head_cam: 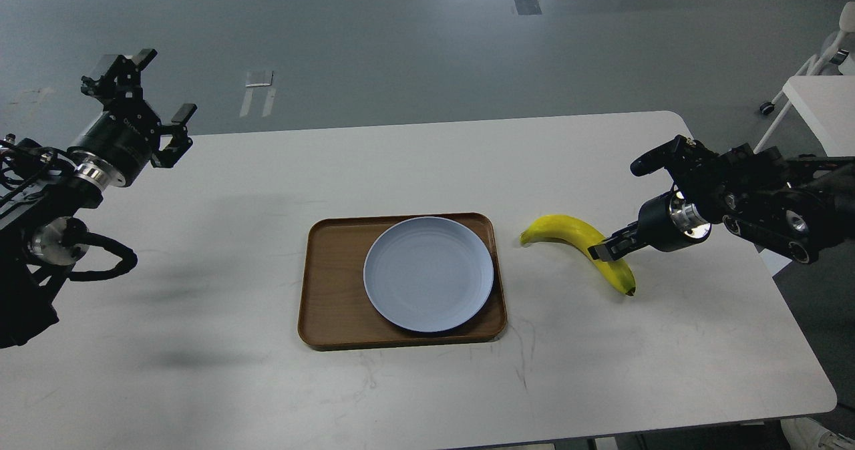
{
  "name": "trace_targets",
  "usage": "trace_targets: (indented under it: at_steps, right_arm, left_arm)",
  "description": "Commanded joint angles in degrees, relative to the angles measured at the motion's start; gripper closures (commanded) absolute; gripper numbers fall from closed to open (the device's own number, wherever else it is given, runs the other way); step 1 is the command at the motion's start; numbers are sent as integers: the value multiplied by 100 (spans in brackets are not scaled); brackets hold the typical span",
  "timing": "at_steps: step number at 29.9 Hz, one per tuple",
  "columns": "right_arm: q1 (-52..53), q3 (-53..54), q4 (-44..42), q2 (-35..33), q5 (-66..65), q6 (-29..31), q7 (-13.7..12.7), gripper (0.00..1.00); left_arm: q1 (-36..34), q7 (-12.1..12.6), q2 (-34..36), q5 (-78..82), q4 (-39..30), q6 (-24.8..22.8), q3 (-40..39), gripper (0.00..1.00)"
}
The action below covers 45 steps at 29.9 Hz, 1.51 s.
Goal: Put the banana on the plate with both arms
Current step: 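Grasp the banana with the right gripper and place it on the plate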
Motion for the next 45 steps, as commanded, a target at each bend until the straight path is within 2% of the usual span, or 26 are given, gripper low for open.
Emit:
trace_targets:
  at_steps: [1, 4, 8, 12, 20, 25, 28, 36, 37, 38, 39, 40, 41, 42, 45]
  right_arm:
    - [74, 1, 33, -70, 22, -2, 0, 100]
    - [249, 62, 182, -245, 57, -10, 0, 100]
    - [960, 351, 945, -606, 128, -1, 0, 100]
    - [1383, 414, 1220, -519, 215, 34, 0, 100]
    - [1463, 248, 939, 1105, 805, 104, 0, 100]
    - [1314, -96, 579, 1651, 813, 130, 0, 100]
    - [1138, -87, 464, 1810, 875, 113, 0, 96]
    - [918, -96, 218, 2101, 1428, 104, 0, 73]
    - [900, -96, 200, 2109, 1463, 104, 0, 64]
    - [892, -96, 192, 2110, 1464, 104, 0, 62]
    - [865, -96, 174, 2110, 1464, 104, 0, 55]
    - [822, -96, 174, 2110, 1464, 104, 0, 42]
    - [821, -96, 174, 2110, 1464, 104, 0, 41]
    - [804, -96, 174, 2101, 1464, 95, 0, 30]
    - [795, 0, 174, 2048, 1507, 60, 0, 13]
  left_arm:
    - [1, 1, 30, -2, -8, 0, -9, 0]
    - [1, 14, 48, -2, -52, 0, -17, 0]
    - [1, 14, 48, -2, -52, 0, -17, 0]
    - [1, 6, 39, 6, -52, 0, -17, 0]
    - [-25, 14, 39, -2, -184, 0, -44, 0]
    - [-25, 14, 56, -2, -202, 0, -44, 0]
    - [-25, 23, 65, -2, -202, 0, -44, 0]
    - [-25, 6, 57, -2, -202, 0, -53, 0]
    - [-25, 6, 57, -2, -202, 0, -53, 0]
    - [-25, 6, 57, -2, -202, 0, -53, 0]
    - [-25, 6, 57, -2, -202, 0, -53, 0]
    - [-25, 1, 57, -2, -202, 0, -53, 0]
    - [-25, 1, 57, -2, -202, 0, -53, 0]
    - [-25, 1, 57, -2, -202, 0, -44, 0]
    - [-25, 6, 65, -2, -202, 0, -53, 0]
